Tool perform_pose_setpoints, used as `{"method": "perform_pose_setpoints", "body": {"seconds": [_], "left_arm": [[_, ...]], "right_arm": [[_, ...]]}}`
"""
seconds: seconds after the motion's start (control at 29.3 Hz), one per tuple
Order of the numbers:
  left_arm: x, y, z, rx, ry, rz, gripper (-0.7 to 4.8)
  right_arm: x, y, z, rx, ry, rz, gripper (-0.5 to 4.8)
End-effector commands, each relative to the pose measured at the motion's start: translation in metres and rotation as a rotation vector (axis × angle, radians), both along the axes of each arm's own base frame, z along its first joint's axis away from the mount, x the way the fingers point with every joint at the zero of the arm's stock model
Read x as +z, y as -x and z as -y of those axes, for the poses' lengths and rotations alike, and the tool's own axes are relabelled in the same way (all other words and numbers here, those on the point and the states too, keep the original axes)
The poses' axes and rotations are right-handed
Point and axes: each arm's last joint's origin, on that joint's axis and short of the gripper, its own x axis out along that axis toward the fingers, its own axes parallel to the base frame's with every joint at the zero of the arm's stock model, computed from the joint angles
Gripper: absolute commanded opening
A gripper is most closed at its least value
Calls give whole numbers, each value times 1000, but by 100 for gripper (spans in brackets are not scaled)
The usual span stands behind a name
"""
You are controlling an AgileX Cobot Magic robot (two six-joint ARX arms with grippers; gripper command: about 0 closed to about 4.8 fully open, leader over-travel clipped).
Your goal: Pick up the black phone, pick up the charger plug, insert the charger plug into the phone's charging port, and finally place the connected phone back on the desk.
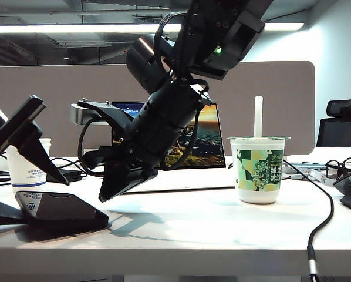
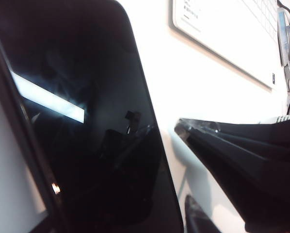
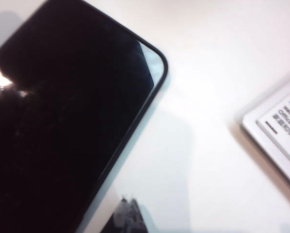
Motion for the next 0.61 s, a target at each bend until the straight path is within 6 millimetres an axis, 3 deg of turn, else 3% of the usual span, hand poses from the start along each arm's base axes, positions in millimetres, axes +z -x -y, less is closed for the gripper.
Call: {"method": "perform_pose_setpoints", "body": {"seconds": [0.03,0.61], "left_arm": [[0,0,0,-5,-5,4,303],[0,1,1,-72,-4,11,303]], "right_arm": [[3,0,-2,-11,-20,0,-5],[-8,3,-5,43,-22,-68,-5]]}}
